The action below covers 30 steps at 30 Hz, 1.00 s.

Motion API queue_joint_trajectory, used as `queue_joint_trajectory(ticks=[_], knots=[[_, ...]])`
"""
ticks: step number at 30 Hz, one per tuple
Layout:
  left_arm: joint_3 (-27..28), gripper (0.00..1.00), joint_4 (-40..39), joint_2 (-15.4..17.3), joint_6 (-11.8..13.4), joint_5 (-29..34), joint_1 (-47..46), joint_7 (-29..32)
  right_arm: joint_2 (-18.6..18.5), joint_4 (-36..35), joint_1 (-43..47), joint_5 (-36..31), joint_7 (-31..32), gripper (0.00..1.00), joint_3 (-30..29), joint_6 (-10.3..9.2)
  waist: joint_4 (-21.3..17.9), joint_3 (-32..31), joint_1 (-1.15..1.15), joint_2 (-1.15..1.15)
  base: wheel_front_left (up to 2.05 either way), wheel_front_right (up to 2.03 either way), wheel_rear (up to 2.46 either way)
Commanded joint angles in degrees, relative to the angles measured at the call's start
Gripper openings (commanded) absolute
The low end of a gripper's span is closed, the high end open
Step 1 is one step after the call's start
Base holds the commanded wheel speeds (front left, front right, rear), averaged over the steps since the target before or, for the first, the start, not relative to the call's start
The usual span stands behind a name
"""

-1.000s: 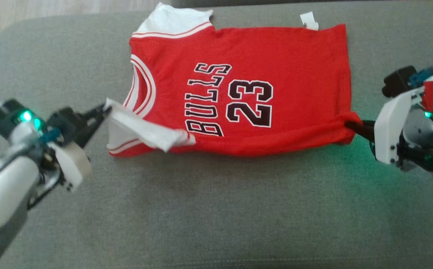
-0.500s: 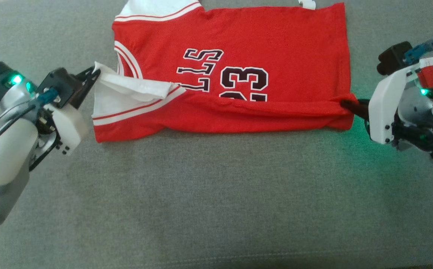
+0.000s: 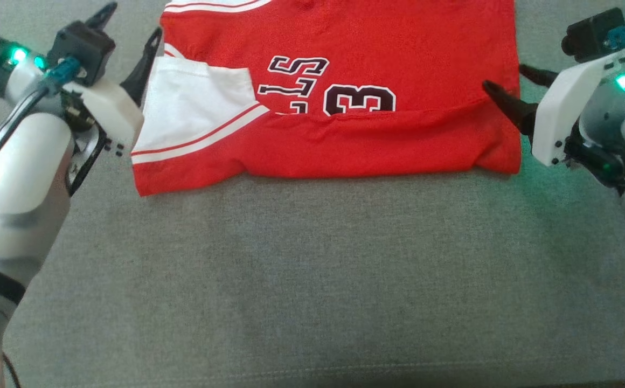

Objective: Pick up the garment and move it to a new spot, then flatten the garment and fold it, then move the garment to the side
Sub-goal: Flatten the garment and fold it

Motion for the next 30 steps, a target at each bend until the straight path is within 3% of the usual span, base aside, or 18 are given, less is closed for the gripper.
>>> queue_joint_trajectory(ticks=[1,8,14,21,26,30], knots=[[3.4,1.00,-1.8,2.4,1.1,0.3,-1.8,-0.7,-0.6,-0.6,-0.7,-2.4,-2.6,1.00,-0.3,-0.05,0.0,-0.3,-0.01,0.00,0.00,0.00,0.00],[14.5,1.00,-11.7,0.9,5.9,-0.6,5.9,-0.7,1.9,1.9,1.4,-8.3,-17.7,1.00,-2.0,-0.05,0.3,-3.0,-0.01,0.00,0.00,0.00,0.00],[25.6,1.00,-22.6,-2.2,7.7,-0.8,16.7,-0.7,6.2,5.1,6.1,-13.9,-32.9,1.00,-11.2,-0.05,0.6,-6.8,-0.01,0.00,0.00,0.00,0.00],[35.9,1.00,-32.4,-8.2,8.3,2.1,30.0,-0.7,13.5,2.8,15.3,-23.7,-36.3,1.00,-27.2,-0.05,0.7,-9.7,-0.01,0.00,0.00,0.00,0.00],[39.4,1.00,-32.5,-12.3,7.6,4.4,36.8,-0.7,21.2,-4.5,24.6,-32.0,-36.3,1.00,-37.7,-0.05,0.5,-10.5,-0.01,0.00,0.00,0.00,0.00],[40.9,1.00,-31.2,-14.8,6.3,6.8,39.6,-0.7,25.4,-7.5,30.9,-37.5,-36.3,1.00,-41.3,-0.05,0.4,-10.4,-0.01,0.00,0.00,0.00,0.00]])
